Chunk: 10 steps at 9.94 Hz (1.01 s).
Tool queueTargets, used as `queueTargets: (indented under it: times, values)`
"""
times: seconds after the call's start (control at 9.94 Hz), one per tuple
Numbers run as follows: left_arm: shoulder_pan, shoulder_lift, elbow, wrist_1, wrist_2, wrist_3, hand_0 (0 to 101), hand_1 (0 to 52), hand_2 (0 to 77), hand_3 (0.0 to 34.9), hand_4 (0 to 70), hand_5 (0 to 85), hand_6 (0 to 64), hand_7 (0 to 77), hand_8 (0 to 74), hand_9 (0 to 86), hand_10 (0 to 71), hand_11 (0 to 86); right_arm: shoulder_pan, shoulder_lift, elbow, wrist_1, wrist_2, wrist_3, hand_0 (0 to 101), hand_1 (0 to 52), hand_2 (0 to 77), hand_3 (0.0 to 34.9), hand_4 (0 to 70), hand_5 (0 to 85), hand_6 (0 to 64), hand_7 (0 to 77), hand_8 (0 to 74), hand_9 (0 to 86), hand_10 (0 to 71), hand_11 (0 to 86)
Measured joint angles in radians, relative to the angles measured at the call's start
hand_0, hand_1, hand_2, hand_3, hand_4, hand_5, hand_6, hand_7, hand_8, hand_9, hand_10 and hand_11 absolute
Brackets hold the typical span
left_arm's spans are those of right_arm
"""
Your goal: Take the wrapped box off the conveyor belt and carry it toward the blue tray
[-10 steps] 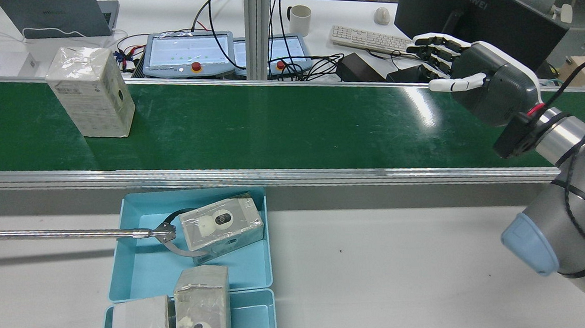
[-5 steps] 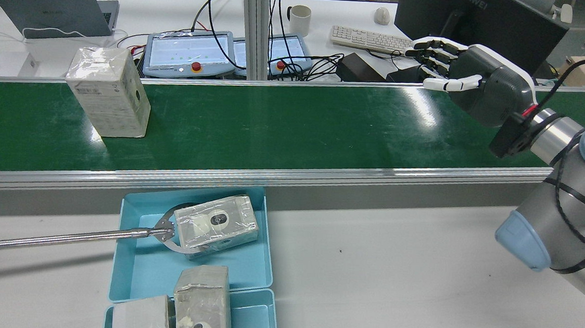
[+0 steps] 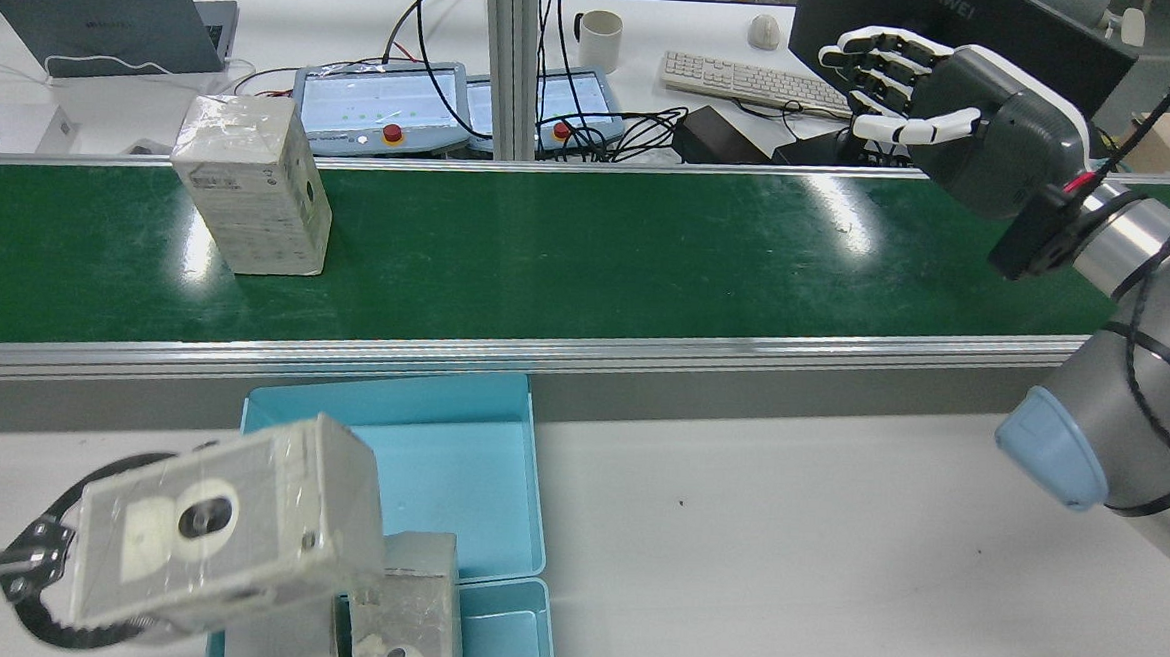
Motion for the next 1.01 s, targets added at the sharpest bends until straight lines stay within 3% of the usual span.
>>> queueTargets:
  times: [0.2,0.4,0.5,0.6,0.7,0.91,1.01]
  values:
    - [0.000,0.000,0.000,0.000,0.000,0.000,0,0.0,0.5,0.0,0.0,1.1,0.0,0.0,0.0,0.0,0.5,0.0,-0.006,0.034,-0.020,0.019,0.002,0.001,51,20.7,27.8,12.4,15.8,30.5,7.1,24.5,1.6,7.6,0.0,1.1]
    - [0.000,0.000,0.000,0.000,0.000,0.000,0,0.0,0.5,0.0,0.0,1.1,0.0,0.0,0.0,0.0,0.5,0.0,-0.015,0.070,-0.059,0.104,0.004,0.001,50,20.7,27.3,12.2,14.7,30.0,7.1,22.9,1.6,7.6,0.0,1.1]
    - [0.000,0.000,0.000,0.000,0.000,0.000,0,0.0,0.5,0.0,0.0,1.1,0.0,0.0,0.5,0.0,0.0,0.0,-0.021,0.077,-0.073,0.140,0.006,0.000,49,16.4,26.2,12.6,13.6,30.0,7.1,22.4,1.6,7.6,0.0,1.1]
    - [0.000,0.000,0.000,0.000,0.000,0.000,0,0.0,0.5,0.0,0.0,1.1,0.0,0.0,0.0,0.0,0.0,0.0,-0.035,0.081,-0.088,0.157,0.008,-0.003,49,17.5,26.2,12.4,13.6,30.0,7.1,22.4,1.6,5.4,0.0,1.1]
    - [0.000,0.000,0.000,0.000,0.000,0.000,0,0.0,0.5,0.0,0.0,1.1,0.0,0.5,0.0,0.0,0.5,0.0,-0.055,0.091,-0.110,0.162,0.019,-0.011,49,16.9,26.2,11.8,19.1,31.1,8.7,27.3,1.6,7.1,0.0,1.1]
    - [0.000,0.000,0.000,0.000,0.000,0.000,0,0.0,0.5,0.0,0.0,1.1,0.0,0.0,0.0,0.0,0.0,0.0,-0.103,0.148,-0.184,0.161,0.052,-0.038,49,16.9,26.2,11.8,19.1,31.1,8.7,27.3,1.6,7.1,0.0,1.1]
    - [0.000,0.000,0.000,0.000,0.000,0.000,0,0.0,0.5,0.0,0.0,1.1,0.0,0.0,0.0,0.0,0.0,0.0,-0.122,0.185,-0.209,0.147,0.066,-0.048,49,16.9,21.8,12.7,18.5,33.3,9.8,28.9,2.7,8.2,0.0,1.1]
